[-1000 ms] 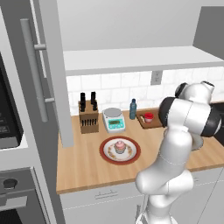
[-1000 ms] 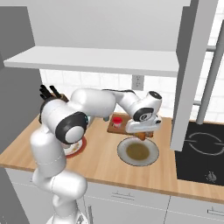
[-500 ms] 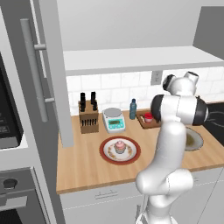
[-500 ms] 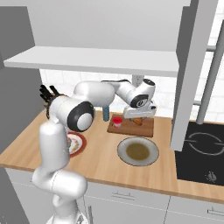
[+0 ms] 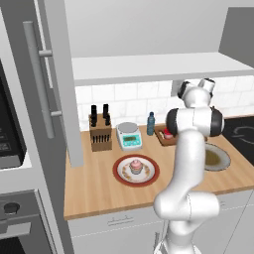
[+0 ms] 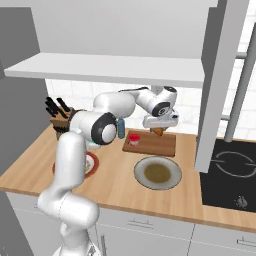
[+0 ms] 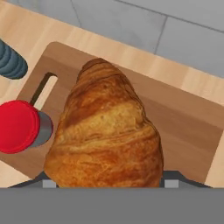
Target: From the different types of pastries on the counter, select a croissant and place it on the cutting board. Then retrieve a jar of jam from the cabinet and place it alongside the croissant on the cutting board.
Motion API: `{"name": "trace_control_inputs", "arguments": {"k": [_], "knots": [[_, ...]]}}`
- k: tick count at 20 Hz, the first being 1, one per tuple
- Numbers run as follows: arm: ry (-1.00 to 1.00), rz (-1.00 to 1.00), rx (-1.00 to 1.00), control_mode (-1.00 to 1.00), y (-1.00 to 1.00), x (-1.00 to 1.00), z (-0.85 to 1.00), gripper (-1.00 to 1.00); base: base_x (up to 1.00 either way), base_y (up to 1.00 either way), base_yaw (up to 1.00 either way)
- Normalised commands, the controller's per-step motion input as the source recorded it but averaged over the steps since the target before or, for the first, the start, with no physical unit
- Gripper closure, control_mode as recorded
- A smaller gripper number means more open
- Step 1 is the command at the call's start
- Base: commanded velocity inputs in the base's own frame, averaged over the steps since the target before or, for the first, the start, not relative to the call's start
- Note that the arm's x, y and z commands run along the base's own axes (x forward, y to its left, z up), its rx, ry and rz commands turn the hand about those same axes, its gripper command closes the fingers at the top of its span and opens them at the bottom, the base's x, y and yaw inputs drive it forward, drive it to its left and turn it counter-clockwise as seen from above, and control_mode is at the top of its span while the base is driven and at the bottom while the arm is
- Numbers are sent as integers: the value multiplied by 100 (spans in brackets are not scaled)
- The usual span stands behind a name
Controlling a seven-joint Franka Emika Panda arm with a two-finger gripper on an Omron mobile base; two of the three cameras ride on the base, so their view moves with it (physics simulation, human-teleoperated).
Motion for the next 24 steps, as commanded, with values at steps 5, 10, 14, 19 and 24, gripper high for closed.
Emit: {"name": "trace_control_inputs", "arguments": {"k": [5, 10, 14, 19, 24], "knots": [[-1, 0, -3, -100, 2, 42, -35, 100, 0, 0, 0], [0, 0, -3, -100, 1, 7, -57, 100, 0, 0, 0], [0, 0, -3, -100, 0, 0, -51, 100, 0, 0, 0], [1, 0, 0, -100, 0, 3, -44, 100, 0, 0, 0], [4, 0, -2, -100, 3, 14, -78, 100, 0, 0, 0]]}}
